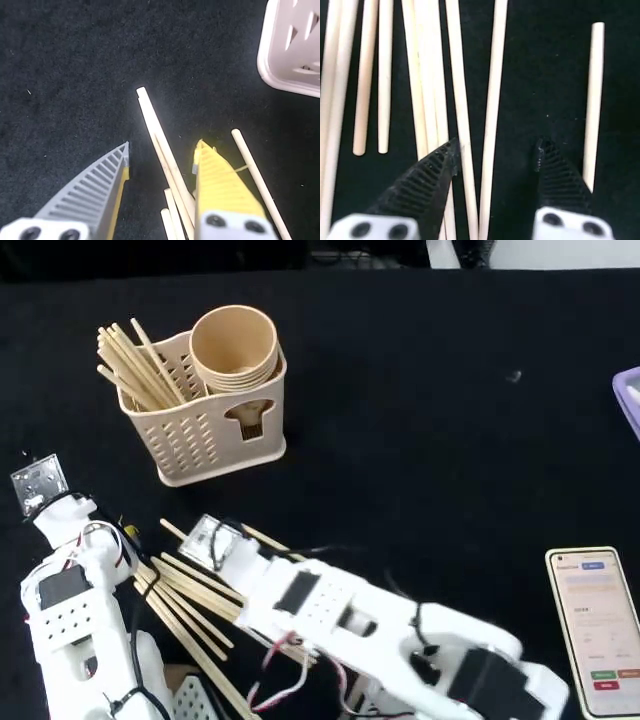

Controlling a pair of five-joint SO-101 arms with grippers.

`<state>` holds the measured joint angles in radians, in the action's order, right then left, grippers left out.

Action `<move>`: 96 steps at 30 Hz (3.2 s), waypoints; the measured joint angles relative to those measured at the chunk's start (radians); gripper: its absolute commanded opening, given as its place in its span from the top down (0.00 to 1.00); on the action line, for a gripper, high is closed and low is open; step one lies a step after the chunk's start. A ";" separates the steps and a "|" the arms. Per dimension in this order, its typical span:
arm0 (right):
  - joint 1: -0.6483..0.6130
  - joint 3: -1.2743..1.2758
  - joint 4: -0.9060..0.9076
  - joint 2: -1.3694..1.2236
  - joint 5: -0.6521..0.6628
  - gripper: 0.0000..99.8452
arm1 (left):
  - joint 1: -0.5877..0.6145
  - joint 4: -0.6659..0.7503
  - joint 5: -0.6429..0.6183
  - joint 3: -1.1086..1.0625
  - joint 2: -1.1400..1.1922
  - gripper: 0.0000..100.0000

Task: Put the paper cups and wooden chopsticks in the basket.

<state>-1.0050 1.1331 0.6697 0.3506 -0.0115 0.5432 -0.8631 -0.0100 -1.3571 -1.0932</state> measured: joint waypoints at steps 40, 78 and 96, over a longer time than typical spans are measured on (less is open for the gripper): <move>0.443 -0.115 0.373 0.180 0.365 0.99 | 0.000 0.000 0.000 0.000 0.000 0.78; 0.288 -0.778 -0.624 -0.023 -0.193 0.99 | 0.000 0.000 0.000 0.000 0.000 0.78; 0.299 -1.071 -0.423 -0.408 -0.227 0.92 | 0.000 0.000 0.000 0.000 0.000 0.78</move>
<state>-0.7058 0.0621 0.2463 -0.0575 -0.2386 0.5432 -0.8631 -0.0100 -1.3571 -1.0932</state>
